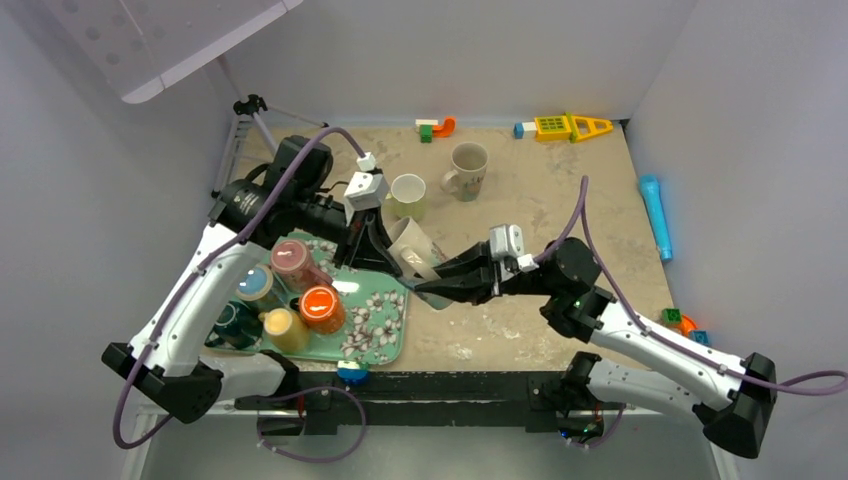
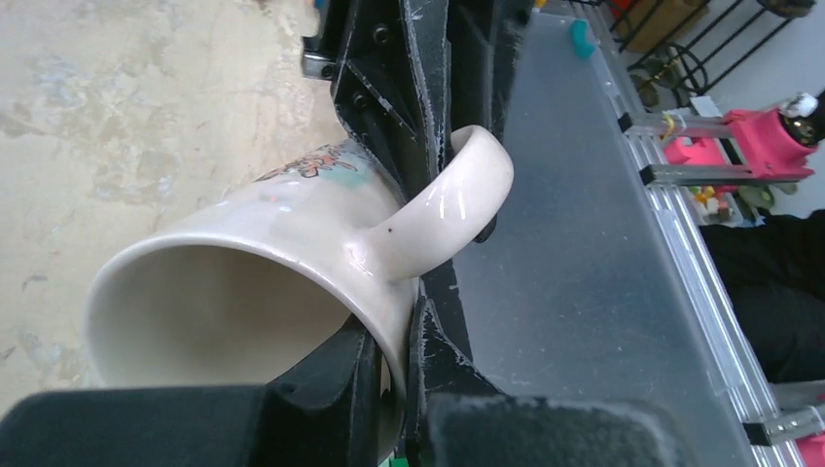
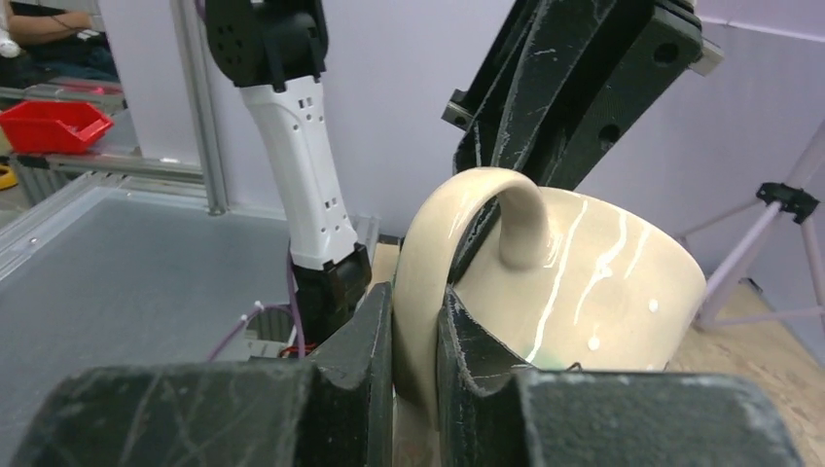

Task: Turn the mug right side up

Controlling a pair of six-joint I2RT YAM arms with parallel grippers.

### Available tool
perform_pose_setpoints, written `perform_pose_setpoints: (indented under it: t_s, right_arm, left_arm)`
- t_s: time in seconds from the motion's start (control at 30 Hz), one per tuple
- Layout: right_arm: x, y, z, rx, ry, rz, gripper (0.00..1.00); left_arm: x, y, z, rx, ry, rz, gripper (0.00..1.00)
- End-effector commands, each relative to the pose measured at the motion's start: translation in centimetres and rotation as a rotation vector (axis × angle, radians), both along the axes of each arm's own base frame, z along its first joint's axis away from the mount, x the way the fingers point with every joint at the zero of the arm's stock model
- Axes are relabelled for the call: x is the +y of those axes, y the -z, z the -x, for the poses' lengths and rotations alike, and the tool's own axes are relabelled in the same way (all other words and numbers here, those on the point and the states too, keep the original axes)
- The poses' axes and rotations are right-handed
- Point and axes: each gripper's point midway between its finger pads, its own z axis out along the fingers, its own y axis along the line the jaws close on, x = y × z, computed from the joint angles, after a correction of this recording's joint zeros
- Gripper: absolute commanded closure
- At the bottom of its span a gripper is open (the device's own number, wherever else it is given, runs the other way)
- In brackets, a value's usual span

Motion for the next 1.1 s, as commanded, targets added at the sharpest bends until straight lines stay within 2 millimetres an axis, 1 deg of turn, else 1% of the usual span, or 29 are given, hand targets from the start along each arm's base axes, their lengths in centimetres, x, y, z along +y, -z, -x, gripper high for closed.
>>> perform_pose_setpoints:
  t_s: [0.0, 0.03, 0.07, 0.13, 0.17, 0.23, 0.27, 0.33, 0.37, 0.4, 0.47, 0.57, 0.6, 0.67, 0.7, 0.77, 0.83, 0.9, 1.0, 1.03, 1.07]
  right_arm:
    - [-1.4, -3.8, -5.9, 0.008, 0.356, -0.099, 0.65]
    - [-1.3, -3.0, -7.1, 0.042, 0.406, -0.06, 0.53]
    - [-1.3, -2.3, -8.3, 0.078, 0.462, -0.033, 0.43]
    - [-1.5, -0.8, -10.4, 0.152, 0.559, 0.014, 0.19]
    - [-1.6, 0.0, -11.4, 0.18, 0.604, 0.039, 0.15]
    - [-2.0, 1.5, -13.1, 0.24, 0.693, 0.084, 0.12]
    - [-2.3, 2.1, -13.8, 0.268, 0.733, 0.097, 0.11]
    - [-2.5, 2.9, -14.3, 0.292, 0.762, 0.109, 0.1]
    - [-2.5, 3.4, -14.2, 0.298, 0.756, 0.113, 0.09]
    - [-2.5, 3.4, -14.1, 0.301, 0.755, 0.107, 0.09]
    - [-2.6, 3.9, -14.0, 0.308, 0.755, 0.108, 0.08]
    - [-2.9, 4.2, -13.9, 0.314, 0.756, 0.101, 0.06]
    - [-2.9, 4.3, -13.7, 0.317, 0.753, 0.098, 0.06]
    - [-3.1, 4.5, -13.5, 0.319, 0.745, 0.103, 0.05]
    - [-3.2, 4.6, -13.3, 0.322, 0.745, 0.104, 0.05]
    - [-3.4, 4.9, -13.2, 0.329, 0.747, 0.109, 0.04]
    - [-3.6, 5.1, -12.9, 0.329, 0.738, 0.11, 0.04]
    - [-3.6, 5.0, -12.5, 0.329, 0.725, 0.101, 0.03]
    - [-3.5, 4.8, -12.3, 0.324, 0.712, 0.092, 0.03]
    - [-3.5, 4.6, -12.3, 0.323, 0.71, 0.091, 0.02]
    - [-3.5, 4.5, -12.3, 0.323, 0.709, 0.089, 0.02]
  left_arm:
    - [1.0, 0.7, -4.4, -0.159, -0.206, -0.114, 1.0]
    - [1.7, 1.3, -5.9, -0.187, -0.284, -0.174, 1.0]
    - [2.5, 2.0, -7.5, -0.216, -0.365, -0.234, 1.0]
    - [4.2, 3.0, -10.3, -0.262, -0.495, -0.346, 1.0]
    - [5.0, 3.5, -11.5, -0.277, -0.547, -0.403, 1.0]
    - [6.9, 4.2, -14.7, -0.278, -0.652, -0.495, 1.0]
    - [8.2, 4.4, -16.6, -0.286, -0.723, -0.546, 1.0]
    - [10.4, 4.3, -20.2, -0.328, -0.851, -0.617, 1.0]
    - [11.4, 4.5, -22.0, -0.361, -0.907, -0.66, 1.0]
    - [12.1, 4.6, -23.6, -0.397, -0.95, -0.696, 1.0]
    - [12.5, 5.4, -26.4, -0.43, -0.981, -0.762, 1.0]
    - [12.0, 8.4, -30.0, -0.415, -0.971, -0.838, 1.0]
    - [11.8, 9.7, -31.0, -0.391, -0.958, -0.858, 1.0]
    - [11.6, 11.3, -32.5, -0.328, -0.946, -0.864, 1.0]
    - [11.7, 12.7, -33.4, -0.29, -0.941, -0.882, 1.0]
    - [12.3, 13.4, -34.7, -0.264, -0.962, -0.89, 1.0]
    - [12.8, 14.5, -35.4, -0.238, -0.971, -0.906, 1.0]
    - [12.9, 16.0, -35.4, -0.203, -0.947, -0.929, 1.0]
    - [11.8, 18.6, -34.6, -0.117, -0.874, -0.932, 1.0]
    - [11.4, 19.9, -34.1, -0.074, -0.845, -0.934, 1.0]
    - [11.3, 20.2, -34.0, -0.066, -0.836, -0.931, 0.98]
